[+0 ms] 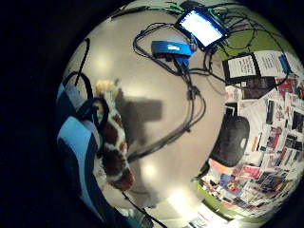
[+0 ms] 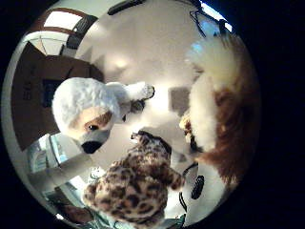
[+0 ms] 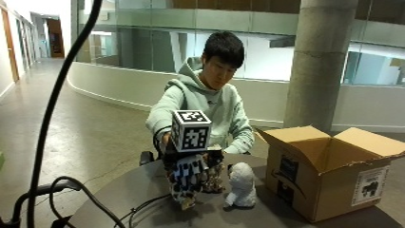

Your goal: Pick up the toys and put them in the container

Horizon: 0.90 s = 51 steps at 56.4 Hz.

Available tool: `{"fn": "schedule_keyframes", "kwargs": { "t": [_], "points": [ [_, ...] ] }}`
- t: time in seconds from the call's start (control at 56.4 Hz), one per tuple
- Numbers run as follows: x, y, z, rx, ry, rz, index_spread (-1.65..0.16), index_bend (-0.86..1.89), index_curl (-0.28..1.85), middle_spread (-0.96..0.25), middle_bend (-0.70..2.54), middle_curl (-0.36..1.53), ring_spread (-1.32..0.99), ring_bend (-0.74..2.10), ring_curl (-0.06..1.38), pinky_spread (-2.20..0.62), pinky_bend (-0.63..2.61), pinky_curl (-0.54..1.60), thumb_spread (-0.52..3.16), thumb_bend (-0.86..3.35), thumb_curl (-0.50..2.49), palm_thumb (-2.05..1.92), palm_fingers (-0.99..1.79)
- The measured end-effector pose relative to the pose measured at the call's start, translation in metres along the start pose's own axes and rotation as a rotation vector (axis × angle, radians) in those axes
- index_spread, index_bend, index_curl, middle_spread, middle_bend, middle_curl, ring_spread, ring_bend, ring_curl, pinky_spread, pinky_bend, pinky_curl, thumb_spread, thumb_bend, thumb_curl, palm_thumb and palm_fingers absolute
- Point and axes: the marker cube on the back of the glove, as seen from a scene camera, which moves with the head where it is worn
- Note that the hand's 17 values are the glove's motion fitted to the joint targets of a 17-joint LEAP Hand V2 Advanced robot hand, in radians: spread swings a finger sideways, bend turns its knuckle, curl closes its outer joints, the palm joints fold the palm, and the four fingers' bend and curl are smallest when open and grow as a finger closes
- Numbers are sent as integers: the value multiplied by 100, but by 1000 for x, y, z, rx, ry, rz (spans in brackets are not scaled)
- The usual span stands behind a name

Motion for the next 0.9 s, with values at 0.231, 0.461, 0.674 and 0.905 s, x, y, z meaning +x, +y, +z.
{"fn": "schedule_keyframes", "kwargs": {
  "t": [0.231,0.461,0.674,0.905],
  "points": [
    [-2,25,-74,66,50,-39,-35,42,62,-33,65,63,-35,100,50,-42,94,42,39,10,81,87,107],
    [-44,60,-191,266,158,-37,-37,43,75,-33,66,72,-34,104,54,-42,96,44,30,10,88,87,104],
    [-144,90,-277,484,26,-164,-38,42,86,-33,66,79,-34,106,56,-42,98,46,24,9,94,86,102],
    [-270,85,-300,577,-136,-397,-39,38,97,-34,65,85,-34,106,57,-42,99,47,20,8,100,86,100]
  ]
}}
